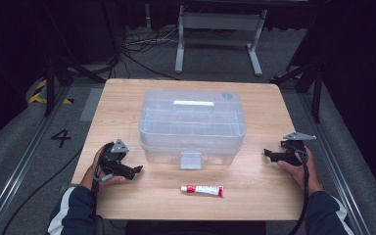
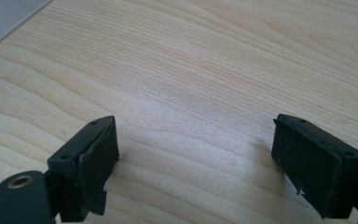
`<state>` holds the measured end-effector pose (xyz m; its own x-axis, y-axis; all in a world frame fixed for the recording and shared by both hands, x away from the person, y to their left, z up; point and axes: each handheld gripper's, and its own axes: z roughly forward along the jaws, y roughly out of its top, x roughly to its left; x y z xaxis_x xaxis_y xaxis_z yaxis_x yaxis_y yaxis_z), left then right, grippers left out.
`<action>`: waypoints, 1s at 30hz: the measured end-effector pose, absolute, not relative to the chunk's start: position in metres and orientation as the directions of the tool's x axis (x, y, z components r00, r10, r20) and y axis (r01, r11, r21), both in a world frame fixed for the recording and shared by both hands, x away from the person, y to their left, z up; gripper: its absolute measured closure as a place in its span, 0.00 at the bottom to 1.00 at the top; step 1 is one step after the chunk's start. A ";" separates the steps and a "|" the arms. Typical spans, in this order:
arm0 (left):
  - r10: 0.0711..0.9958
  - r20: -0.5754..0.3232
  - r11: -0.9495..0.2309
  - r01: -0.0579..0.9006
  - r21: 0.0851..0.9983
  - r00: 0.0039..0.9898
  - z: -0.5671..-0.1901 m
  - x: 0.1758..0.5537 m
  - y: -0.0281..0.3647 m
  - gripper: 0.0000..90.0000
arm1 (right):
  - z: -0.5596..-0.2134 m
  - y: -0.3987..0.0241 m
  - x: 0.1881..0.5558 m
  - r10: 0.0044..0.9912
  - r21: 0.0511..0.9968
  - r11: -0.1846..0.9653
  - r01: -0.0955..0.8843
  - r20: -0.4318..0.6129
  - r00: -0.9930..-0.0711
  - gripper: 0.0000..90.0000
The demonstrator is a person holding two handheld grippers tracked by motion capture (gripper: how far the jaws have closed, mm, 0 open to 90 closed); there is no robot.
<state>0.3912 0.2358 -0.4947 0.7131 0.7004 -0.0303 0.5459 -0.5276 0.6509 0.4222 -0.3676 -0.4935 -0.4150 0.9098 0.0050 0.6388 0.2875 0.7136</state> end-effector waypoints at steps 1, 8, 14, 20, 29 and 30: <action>0.700 -0.031 -0.527 0.545 0.652 0.714 -0.495 0.391 0.236 0.00 | -0.493 -0.368 0.422 0.910 0.714 0.287 0.639 0.006 -0.415 0.17; 0.702 -0.026 -0.527 0.543 0.654 0.712 -0.495 0.391 0.236 0.00 | -0.492 -0.369 0.422 0.903 0.703 0.303 0.644 0.004 -0.430 0.16; 0.704 -0.028 -0.525 0.546 0.653 0.710 -0.495 0.390 0.236 0.01 | -0.487 -0.369 0.423 0.899 0.676 0.324 0.661 -0.003 -0.438 0.23; 0.707 -0.032 -0.521 0.550 0.653 0.707 -0.495 0.390 0.236 0.01 | -0.473 -0.368 0.419 0.880 0.715 0.320 0.621 0.019 -0.474 0.29; 0.708 -0.030 -0.522 0.552 0.650 0.705 -0.495 0.389 0.236 0.01 | -0.430 -0.358 0.404 0.833 0.790 0.338 0.511 0.002 -0.554 0.34; 0.708 -0.030 -0.522 0.552 0.650 0.705 -0.495 0.389 0.236 0.01 | -0.426 -0.357 0.403 0.829 0.797 0.339 0.500 -0.002 -0.559 0.34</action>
<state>0.3889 0.2364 -0.4945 0.7051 0.7085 -0.0302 0.5522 -0.5218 0.6503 0.4026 -0.3568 -0.4263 -0.5591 0.8291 -0.0019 0.5004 0.3393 0.7965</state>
